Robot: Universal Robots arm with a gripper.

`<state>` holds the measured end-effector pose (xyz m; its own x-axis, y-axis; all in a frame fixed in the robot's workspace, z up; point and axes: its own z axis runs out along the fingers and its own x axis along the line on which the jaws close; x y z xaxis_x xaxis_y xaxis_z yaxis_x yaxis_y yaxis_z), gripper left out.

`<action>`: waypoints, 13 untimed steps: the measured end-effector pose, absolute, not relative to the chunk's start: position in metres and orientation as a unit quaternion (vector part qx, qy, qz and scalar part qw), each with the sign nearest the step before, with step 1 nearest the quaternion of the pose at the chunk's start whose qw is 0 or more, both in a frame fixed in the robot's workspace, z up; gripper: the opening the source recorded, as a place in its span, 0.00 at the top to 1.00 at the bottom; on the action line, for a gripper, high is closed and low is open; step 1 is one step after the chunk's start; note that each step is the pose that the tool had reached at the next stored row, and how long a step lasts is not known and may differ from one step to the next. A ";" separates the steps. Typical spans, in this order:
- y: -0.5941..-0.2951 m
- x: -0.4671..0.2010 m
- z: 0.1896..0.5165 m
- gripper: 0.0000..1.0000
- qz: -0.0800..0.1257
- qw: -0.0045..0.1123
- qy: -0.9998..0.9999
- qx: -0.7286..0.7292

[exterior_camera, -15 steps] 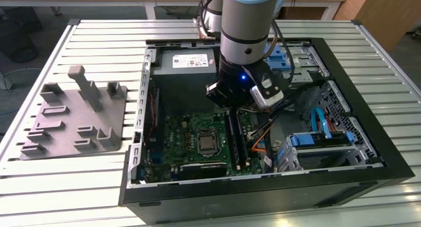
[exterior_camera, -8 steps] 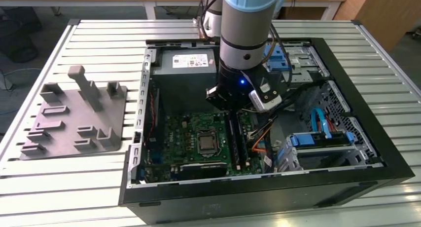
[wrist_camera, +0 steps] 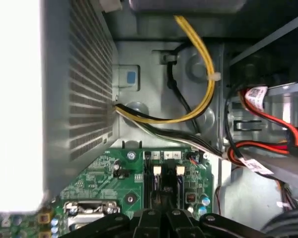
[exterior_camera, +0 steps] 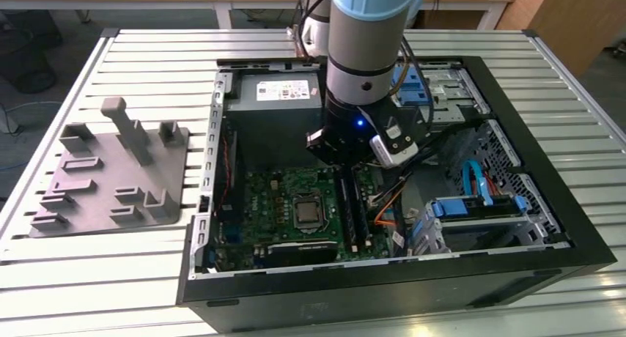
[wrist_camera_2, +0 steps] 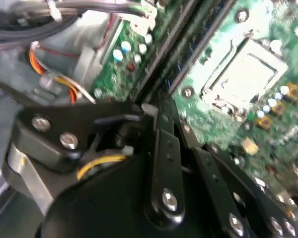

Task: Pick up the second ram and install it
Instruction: 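Press down the second ram until it locks into place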

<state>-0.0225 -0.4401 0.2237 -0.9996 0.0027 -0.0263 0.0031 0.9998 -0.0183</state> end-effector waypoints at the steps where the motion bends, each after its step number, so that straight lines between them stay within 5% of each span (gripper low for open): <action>1: -0.440 -0.023 0.225 0.90 -0.009 0.013 1.000 0.001; 13: -0.487 -0.023 0.223 0.90 -0.011 0.013 1.000 0.001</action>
<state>-0.0226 -0.4870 0.2232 -0.9997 0.0024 -0.0259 0.0030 0.9997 -0.0229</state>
